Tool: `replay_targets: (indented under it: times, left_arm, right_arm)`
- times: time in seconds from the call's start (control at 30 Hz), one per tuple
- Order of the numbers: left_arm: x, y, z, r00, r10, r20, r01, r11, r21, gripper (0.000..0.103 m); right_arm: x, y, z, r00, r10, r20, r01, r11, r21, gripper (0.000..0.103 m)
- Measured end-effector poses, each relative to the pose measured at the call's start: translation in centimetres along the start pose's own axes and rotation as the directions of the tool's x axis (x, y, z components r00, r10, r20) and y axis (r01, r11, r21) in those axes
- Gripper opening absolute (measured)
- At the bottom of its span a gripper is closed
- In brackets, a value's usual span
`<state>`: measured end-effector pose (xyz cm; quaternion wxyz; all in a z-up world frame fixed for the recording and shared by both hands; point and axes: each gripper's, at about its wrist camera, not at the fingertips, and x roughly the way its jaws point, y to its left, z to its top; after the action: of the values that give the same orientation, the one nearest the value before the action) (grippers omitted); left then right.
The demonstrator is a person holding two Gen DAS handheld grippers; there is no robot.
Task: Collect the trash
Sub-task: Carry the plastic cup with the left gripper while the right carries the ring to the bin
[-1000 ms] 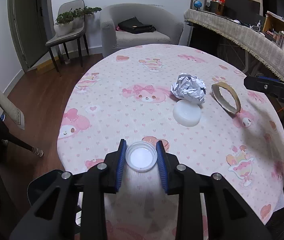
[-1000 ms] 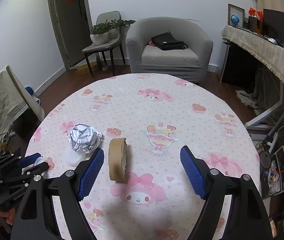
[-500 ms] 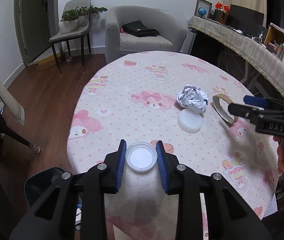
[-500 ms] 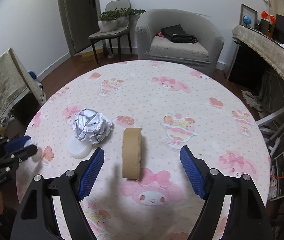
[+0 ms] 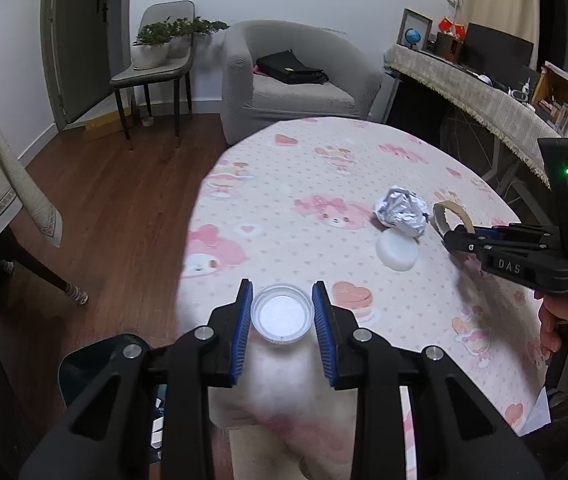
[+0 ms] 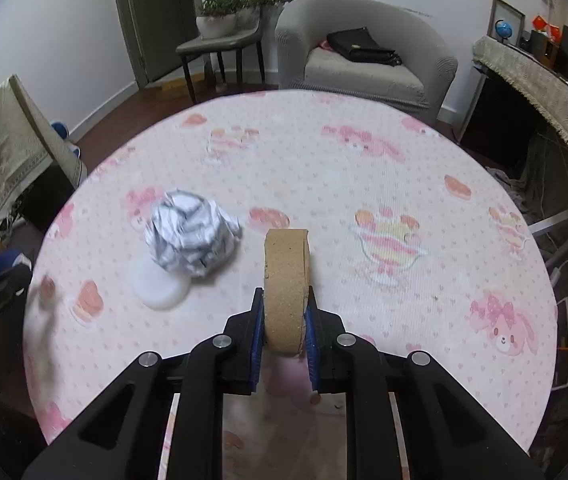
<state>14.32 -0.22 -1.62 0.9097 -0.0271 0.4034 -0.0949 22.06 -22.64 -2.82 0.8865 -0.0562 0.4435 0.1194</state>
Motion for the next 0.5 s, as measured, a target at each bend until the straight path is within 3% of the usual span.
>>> replay_targets:
  times: [0.23,0.5]
  left_arm:
    - [-1.6,2.4,-0.2,1.0,0.018,0.022,-0.017,1.0,-0.027,0.033]
    - [-3.1,5.5,-0.9,0.998,0.051,0.033,-0.049,0.997,-0.057,0.033]
  right_arm:
    - [-3.1,2.0,1.7,0.994,0.011,0.107,-0.011,1.0,0.004,0.018]
    - [-4.1,6.2,2.8,0.988,0.066,0.141,-0.06,0.997,-0.05,0.018]
